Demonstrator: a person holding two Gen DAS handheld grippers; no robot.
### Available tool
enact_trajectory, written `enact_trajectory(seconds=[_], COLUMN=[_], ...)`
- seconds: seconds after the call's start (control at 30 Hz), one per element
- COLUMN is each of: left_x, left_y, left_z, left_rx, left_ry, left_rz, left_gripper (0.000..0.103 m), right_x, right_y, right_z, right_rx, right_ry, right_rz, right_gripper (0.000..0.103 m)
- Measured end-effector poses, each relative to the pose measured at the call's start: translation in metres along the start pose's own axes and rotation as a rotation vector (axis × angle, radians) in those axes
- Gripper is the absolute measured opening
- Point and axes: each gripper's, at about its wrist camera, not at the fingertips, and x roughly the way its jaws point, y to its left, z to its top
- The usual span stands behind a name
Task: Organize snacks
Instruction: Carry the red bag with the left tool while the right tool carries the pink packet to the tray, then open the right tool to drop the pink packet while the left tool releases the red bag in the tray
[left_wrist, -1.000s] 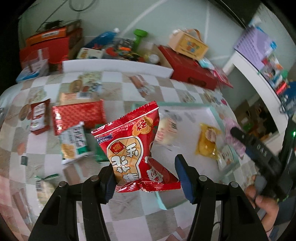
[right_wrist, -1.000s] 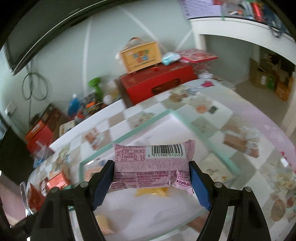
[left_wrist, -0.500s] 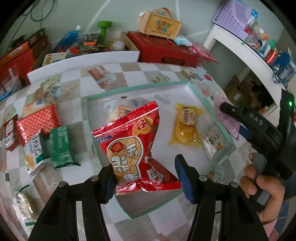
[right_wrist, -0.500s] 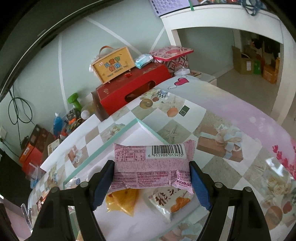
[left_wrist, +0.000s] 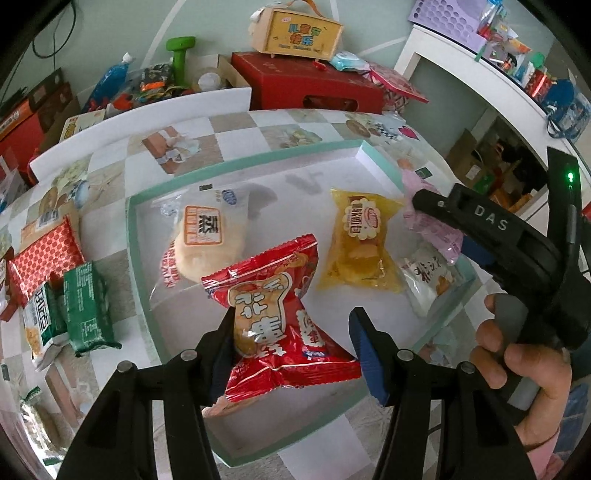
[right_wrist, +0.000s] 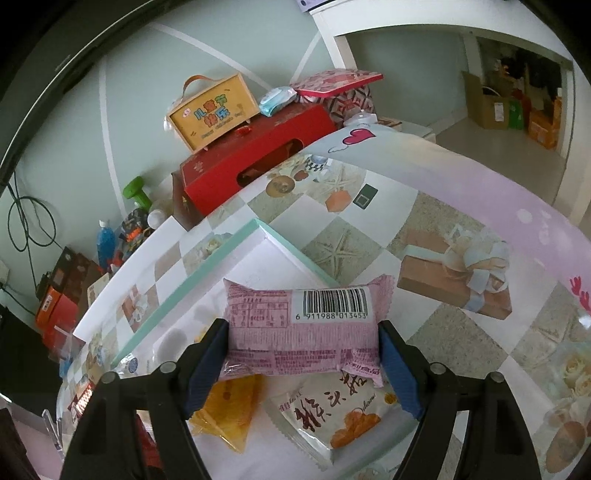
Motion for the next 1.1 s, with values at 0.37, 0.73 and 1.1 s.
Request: enact_trajectory(seconds=[0.37, 0.73, 1.1], left_x=[-0.020, -0.030, -0.031], left_y=[-0.004, 0.025, 0.068], left_z=[0.004, 0.007, 0.003], left_rx=[0.003, -0.101, -0.255], left_ry=[-0.032, -0.051, -0.094], left_rz=[-0.005, 0.046, 0.144], left_gripper=[0.062, 0.085, 0.102], right_x=[-0.004, -0.004, 0.000], right_y=[0.009, 0.013, 0.021], right_z=[0.000, -0.002, -0.006], right_rx=[-0.034, -0.047, -0.083], right_ry=[0.012, 0.034, 0.049], right_rz=[0.024, 0.001, -0.013], right_gripper=[0.086, 0.102, 0.103])
